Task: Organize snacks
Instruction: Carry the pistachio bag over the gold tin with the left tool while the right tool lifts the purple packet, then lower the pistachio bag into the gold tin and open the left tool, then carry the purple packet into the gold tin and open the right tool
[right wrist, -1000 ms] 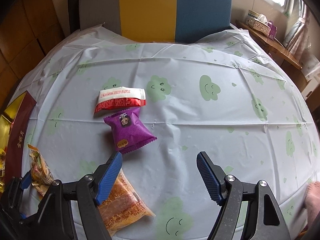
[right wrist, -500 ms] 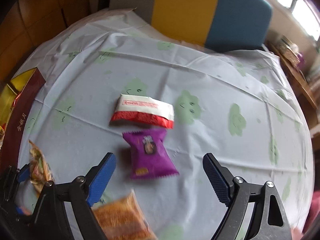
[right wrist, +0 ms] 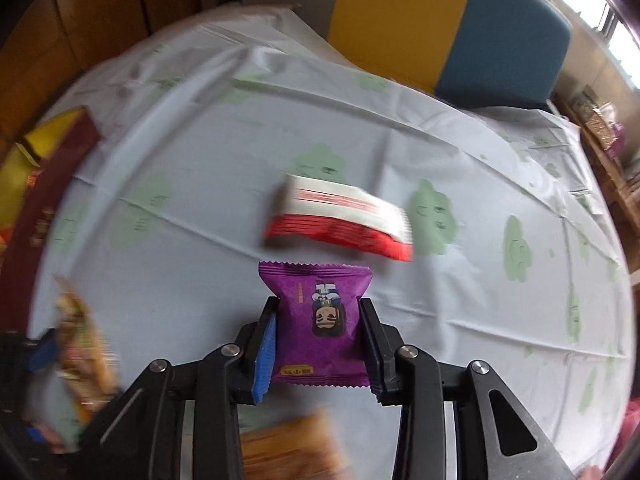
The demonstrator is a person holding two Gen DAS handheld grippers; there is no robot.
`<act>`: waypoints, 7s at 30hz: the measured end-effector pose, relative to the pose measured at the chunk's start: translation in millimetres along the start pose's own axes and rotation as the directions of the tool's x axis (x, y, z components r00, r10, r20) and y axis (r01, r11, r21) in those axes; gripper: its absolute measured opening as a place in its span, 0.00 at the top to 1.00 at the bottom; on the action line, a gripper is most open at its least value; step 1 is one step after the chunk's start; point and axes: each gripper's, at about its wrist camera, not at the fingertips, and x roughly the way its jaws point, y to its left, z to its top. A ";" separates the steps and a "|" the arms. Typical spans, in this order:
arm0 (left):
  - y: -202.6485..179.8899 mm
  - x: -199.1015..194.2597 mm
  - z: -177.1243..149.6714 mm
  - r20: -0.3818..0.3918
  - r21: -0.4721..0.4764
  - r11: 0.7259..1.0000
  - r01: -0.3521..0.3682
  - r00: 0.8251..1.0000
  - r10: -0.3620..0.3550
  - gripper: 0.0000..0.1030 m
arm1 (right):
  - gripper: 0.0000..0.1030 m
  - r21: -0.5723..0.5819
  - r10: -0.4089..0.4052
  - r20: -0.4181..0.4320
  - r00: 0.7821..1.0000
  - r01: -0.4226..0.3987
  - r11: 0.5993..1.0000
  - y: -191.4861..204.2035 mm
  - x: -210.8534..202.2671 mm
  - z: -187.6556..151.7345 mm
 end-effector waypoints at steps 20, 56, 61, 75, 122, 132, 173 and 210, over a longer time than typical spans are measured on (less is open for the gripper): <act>21.3 -49.2 9.5 0.015 -0.073 0.993 0.091 0.996 -0.090 0.46 | 0.61 0.019 0.025 0.087 0.996 -0.027 0.999 19.3 7.5 -34.2; 121.8 -112.1 17.2 -0.039 -0.259 0.954 -0.153 0.988 0.148 0.46 | 0.59 0.008 -0.031 0.247 0.968 0.029 1.000 26.8 5.6 -52.0; 191.1 -128.0 9.0 -0.074 -0.438 0.880 -0.184 0.983 0.169 0.46 | 0.59 0.010 -0.029 0.248 0.968 0.028 1.000 26.3 5.4 -52.0; 296.4 -121.7 -17.7 -0.108 -0.731 0.671 -0.125 0.992 0.068 0.46 | 0.59 0.009 -0.033 0.250 0.968 0.032 0.999 27.2 5.4 -52.0; 301.3 -49.3 -11.7 -0.308 -0.592 0.745 -0.307 0.940 0.143 0.65 | 0.59 0.007 -0.038 0.254 0.966 0.038 0.999 25.6 6.0 -50.1; 295.1 -47.7 -12.5 -0.305 -0.573 0.749 -0.334 0.935 0.183 0.66 | 0.59 0.006 -0.044 0.255 0.966 0.045 0.999 26.8 6.8 -50.9; 219.8 -150.7 -27.9 -0.073 -0.407 0.835 -0.370 0.925 0.374 0.66 | 0.62 0.043 -0.030 0.231 0.973 0.020 0.999 44.5 -23.8 -33.6; 267.7 -125.2 -39.1 -0.179 -0.453 0.760 -0.466 0.883 0.434 0.63 | 0.60 -0.359 0.400 0.185 0.898 -0.317 0.878 253.5 -82.4 -23.0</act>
